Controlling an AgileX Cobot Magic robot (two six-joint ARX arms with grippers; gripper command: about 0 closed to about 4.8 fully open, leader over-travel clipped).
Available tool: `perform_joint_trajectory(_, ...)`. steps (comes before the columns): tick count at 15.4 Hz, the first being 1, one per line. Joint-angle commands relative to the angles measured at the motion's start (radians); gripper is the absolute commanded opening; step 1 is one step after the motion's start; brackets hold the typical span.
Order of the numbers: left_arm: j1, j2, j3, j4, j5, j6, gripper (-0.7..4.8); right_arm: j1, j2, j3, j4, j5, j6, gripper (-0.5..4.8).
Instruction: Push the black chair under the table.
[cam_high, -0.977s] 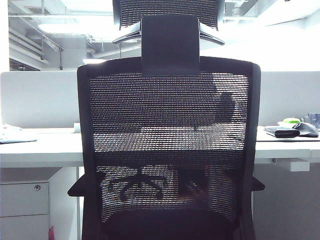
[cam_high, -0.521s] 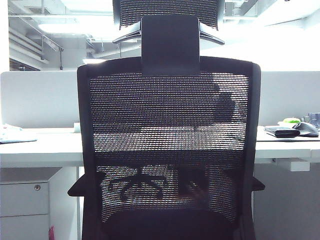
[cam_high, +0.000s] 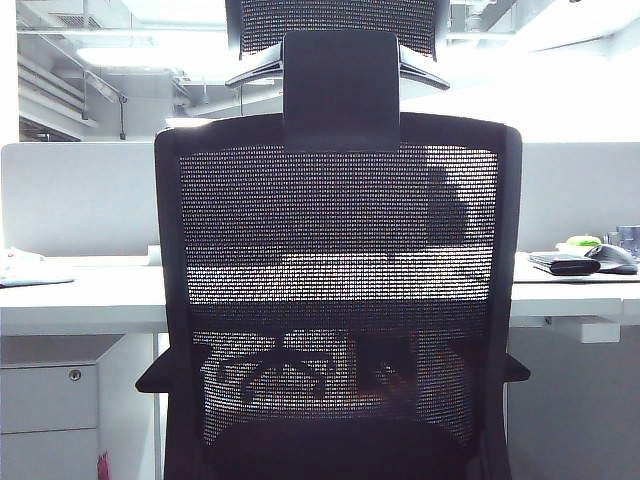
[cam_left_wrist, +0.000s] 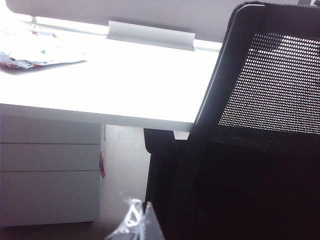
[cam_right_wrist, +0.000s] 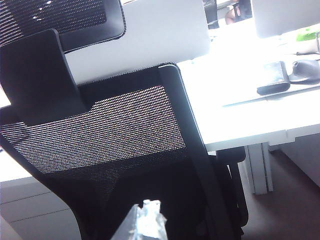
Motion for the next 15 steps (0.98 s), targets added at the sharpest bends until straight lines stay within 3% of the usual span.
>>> perform_joint_trajectory(1, 0.002, 0.000, 0.000, 0.006, 0.004, 0.000, -0.05, 0.002, -0.001, 0.005, 0.017, 0.002, -0.002, 0.00)
perform_joint_trajectory(5, 0.002, 0.000, 0.000, 0.006, 0.004, 0.000, -0.05, 0.002, -0.001, 0.007, 0.002, 0.003, -0.030, 0.00)
perform_joint_trajectory(6, 0.002, 0.000, 0.000, 0.006, 0.004, 0.000, -0.05, 0.001, -0.001, -0.008, -0.049, 0.036, -0.209, 0.00)
perform_joint_trajectory(9, 0.002, 0.000, 0.000, 0.006, 0.004, 0.000, -0.05, -0.013, -0.001, -0.144, 0.015, 0.210, -0.283, 0.00)
perform_joint_trajectory(15, 0.002, 0.000, 0.000, 0.006, 0.004, 0.000, -0.05, -0.126, -0.001, -0.309, 0.180, 0.088, -0.244, -0.01)
